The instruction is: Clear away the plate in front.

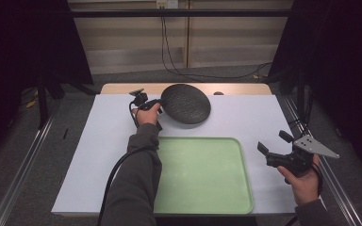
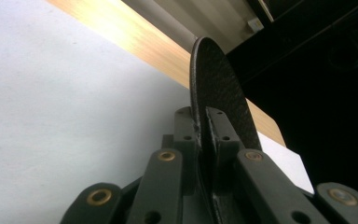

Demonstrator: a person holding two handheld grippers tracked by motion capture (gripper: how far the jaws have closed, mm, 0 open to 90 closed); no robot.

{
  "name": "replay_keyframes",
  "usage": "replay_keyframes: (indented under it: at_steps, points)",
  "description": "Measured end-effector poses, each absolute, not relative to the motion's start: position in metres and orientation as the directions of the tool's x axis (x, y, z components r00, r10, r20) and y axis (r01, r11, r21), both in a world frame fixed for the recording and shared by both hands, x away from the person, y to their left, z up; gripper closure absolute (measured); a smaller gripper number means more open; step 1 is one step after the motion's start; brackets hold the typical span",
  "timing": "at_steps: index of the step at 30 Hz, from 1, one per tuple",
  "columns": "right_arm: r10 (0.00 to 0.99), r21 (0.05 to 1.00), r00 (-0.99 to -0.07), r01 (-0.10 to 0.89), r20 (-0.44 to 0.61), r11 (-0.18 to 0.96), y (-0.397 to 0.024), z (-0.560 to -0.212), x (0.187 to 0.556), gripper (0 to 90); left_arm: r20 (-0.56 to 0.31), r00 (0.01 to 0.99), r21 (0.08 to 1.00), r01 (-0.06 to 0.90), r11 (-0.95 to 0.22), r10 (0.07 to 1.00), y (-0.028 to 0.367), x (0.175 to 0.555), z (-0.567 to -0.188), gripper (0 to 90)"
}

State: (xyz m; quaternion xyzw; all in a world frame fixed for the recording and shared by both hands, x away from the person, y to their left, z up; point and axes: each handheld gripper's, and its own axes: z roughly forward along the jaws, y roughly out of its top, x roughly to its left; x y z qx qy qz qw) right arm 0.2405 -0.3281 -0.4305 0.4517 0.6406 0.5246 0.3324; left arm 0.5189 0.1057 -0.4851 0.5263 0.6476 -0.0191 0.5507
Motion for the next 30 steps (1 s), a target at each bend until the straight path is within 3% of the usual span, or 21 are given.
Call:
replay_keyframes:
  at_steps: [7, 24, 30]
  points:
    - [0.928, 0.972, -0.368, 0.232, 0.050, 0.039, -0.328, -0.430, 0.240, 5.2, -0.703, 0.230, 0.605, 0.692, 0.395, 0.673, 0.099, 0.518, -0.470, 87.2]
    - [0.921, 0.970, -0.389, 0.232, 0.027, 0.069, -0.326, -0.431, 0.240, 4.4, -0.654, 0.202, 0.610, 0.710, 0.351, 0.729, 0.090, 0.521, -0.436, 86.6]
    - [0.921, 0.972, -0.388, 0.223, 0.023, 0.070, -0.326, -0.431, 0.240, 4.0, -0.675, 0.194, 0.590, 0.721, 0.362, 0.712, 0.092, 0.518, -0.421, 86.6]
